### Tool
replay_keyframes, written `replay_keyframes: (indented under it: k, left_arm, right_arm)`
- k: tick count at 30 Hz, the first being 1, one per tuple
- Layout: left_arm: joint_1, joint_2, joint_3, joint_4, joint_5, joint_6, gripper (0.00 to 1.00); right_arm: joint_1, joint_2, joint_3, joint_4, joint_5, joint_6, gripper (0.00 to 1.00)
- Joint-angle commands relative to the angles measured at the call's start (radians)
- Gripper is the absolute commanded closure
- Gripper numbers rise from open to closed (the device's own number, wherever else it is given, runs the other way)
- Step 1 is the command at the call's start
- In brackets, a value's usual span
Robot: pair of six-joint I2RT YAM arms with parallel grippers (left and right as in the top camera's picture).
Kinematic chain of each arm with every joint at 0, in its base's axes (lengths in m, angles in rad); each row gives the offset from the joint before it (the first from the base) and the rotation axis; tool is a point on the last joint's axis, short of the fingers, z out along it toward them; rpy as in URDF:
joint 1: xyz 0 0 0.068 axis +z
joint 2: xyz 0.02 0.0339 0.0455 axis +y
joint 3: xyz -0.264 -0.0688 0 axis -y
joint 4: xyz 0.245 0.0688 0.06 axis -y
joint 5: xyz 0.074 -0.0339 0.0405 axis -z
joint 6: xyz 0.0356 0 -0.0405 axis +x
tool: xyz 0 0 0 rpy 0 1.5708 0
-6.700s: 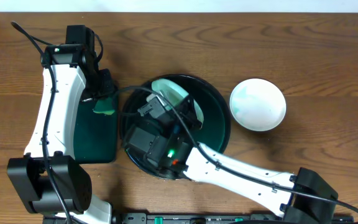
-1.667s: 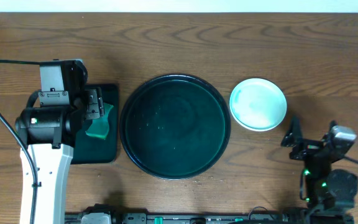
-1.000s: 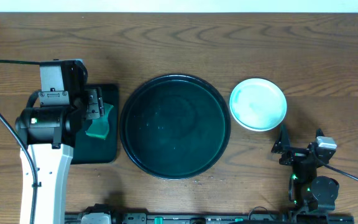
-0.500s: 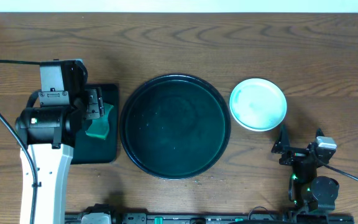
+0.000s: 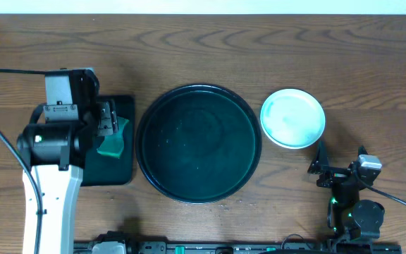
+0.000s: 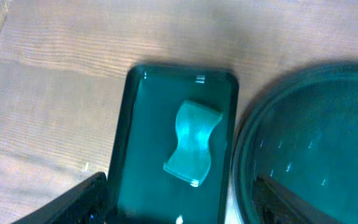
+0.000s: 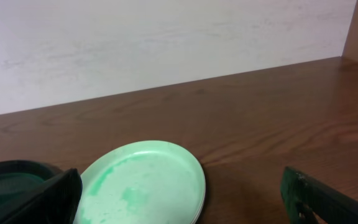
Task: Clean dirty plates on tray and stack at the side
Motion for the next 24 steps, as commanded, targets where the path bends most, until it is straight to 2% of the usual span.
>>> replay_keyframes:
  k: [1, 8, 13, 18, 24]
  left_arm:
    - [0.000, -0.108, -0.082, 0.094, 0.041, 0.003, 0.25]
    - [0.000, -0.433, -0.499, 0.532, 0.065, 0.003, 0.25]
    - [0.000, -0.696, -0.797, 0.767, 0.065, 0.003, 0.26]
    - [0.013, -0.928, -1.001, 0.856, 0.066, 0.003, 0.25]
    - [0.014, -1.062, -1.114, 0.856, 0.064, 0.003, 0.26]
  right_arm:
    - [-0.008, -0.007, -0.003, -0.002, -0.001, -0.011, 0.01]
    - [-0.008, -0.007, -0.003, -0.002, -0.001, -0.011, 0.01]
    - [-0.008, -0.007, -0.003, -0.002, -0.001, -0.011, 0.01]
    - [-0.008, -0.007, -0.003, -0.002, -0.001, -0.011, 0.01]
    - [-0.008, -0.007, -0.003, -0.002, -0.001, -0.011, 0.01]
